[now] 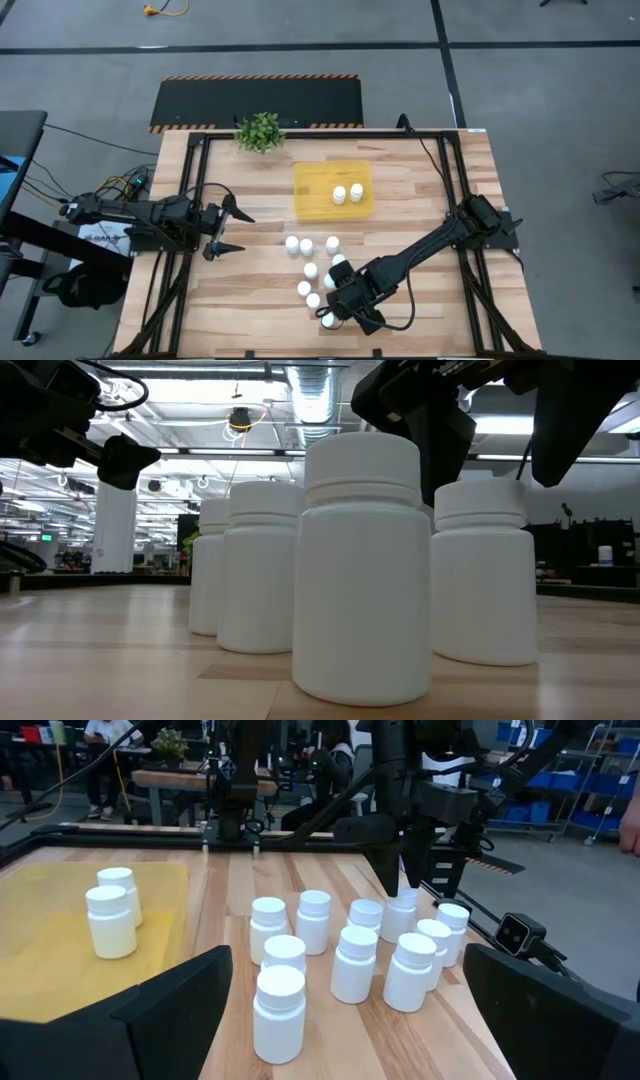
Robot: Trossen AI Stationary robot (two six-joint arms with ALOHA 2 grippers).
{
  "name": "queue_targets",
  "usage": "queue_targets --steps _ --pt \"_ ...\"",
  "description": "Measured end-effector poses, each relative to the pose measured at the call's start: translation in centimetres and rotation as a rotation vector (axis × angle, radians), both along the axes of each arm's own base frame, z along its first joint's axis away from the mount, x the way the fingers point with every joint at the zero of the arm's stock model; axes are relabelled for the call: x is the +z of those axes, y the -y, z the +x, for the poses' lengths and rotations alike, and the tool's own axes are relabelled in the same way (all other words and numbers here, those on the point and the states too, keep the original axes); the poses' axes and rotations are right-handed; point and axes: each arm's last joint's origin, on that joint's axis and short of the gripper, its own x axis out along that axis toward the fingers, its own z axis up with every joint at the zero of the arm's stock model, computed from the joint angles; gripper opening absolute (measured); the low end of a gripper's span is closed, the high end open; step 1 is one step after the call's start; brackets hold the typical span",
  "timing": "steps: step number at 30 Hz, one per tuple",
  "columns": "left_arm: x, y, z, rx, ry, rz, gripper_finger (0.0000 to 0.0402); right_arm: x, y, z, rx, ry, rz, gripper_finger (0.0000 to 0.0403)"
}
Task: Pick and place pill bottles into a basket
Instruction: Put the white medicine bottle into the yellow bin
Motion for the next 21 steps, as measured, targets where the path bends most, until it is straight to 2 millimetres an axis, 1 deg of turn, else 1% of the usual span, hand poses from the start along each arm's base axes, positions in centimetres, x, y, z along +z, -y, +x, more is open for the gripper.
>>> queue_targets --steps 4,6,8,10,21 --pt "0.0 0.0 0.0 0.000 0.002 0.004 0.0386 -0.2 0.0 0.1 0.000 -0.004 -0.002 0.0240" --pt "0.0 0.0 0.0 0.000 0.001 0.001 0.0386 -1.2 -0.1 0.6 -0.004 -0.010 0.002 0.0240" --pt "0.0 0.0 0.0 0.001 0.000 -0.001 0.0386 -1.9 -0.2 0.3 0.002 -0.047 -0.013 0.0240" --pt "0.0 0.0 0.0 0.001 0.001 0.000 0.0386 -1.8 -0.7 1.1 0.003 -0.002 0.020 0.0240" --pt "0.0 0.0 0.0 0.000 0.003 0.008 0.0386 -2.0 -0.3 1.1 -0.003 -0.022 0.012 0.0240"
